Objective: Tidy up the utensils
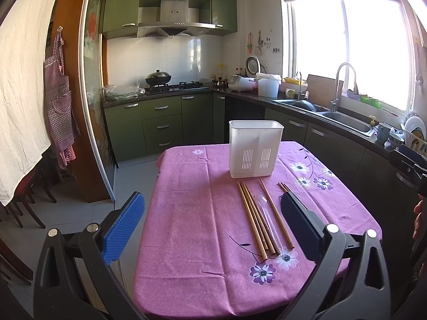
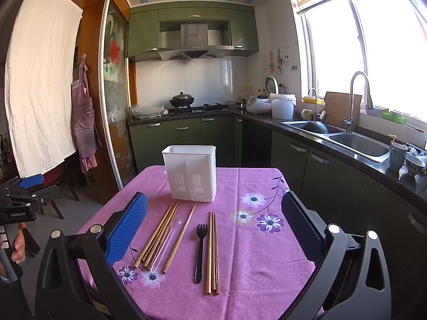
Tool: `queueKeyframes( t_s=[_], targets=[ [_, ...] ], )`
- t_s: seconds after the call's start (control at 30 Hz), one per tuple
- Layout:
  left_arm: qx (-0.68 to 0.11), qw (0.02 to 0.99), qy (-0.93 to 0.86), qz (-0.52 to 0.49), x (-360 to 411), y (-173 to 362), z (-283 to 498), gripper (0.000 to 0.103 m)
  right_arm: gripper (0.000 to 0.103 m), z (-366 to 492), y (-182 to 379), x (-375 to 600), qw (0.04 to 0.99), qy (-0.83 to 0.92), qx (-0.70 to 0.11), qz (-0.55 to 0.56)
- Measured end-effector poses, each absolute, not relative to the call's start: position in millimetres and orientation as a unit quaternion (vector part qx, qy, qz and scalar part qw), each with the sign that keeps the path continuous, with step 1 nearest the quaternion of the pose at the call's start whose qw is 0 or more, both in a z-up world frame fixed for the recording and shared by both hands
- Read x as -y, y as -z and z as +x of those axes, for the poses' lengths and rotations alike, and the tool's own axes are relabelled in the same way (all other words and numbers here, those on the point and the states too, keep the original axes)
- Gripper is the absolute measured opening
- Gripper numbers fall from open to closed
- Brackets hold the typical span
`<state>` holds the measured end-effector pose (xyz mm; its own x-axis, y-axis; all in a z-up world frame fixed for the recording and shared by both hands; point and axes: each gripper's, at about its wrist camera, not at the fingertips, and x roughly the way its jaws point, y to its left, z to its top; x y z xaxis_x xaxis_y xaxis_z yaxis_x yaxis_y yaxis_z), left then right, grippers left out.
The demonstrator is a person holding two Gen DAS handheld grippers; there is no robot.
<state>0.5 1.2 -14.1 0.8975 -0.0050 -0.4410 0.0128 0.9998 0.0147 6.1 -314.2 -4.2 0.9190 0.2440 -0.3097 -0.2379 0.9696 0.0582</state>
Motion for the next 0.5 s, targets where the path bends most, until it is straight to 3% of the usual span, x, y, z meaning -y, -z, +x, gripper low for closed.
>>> queueKeyframes(
  t_s=[0.5],
  targets=[
    [-0.228, 0.974, 0.005, 0.009, -0.4, 17.3, 1.4, 0.097, 0.099, 6.6, 5.2, 312.1, 0.979, -0.124, -0.162, 0.010]
  ],
)
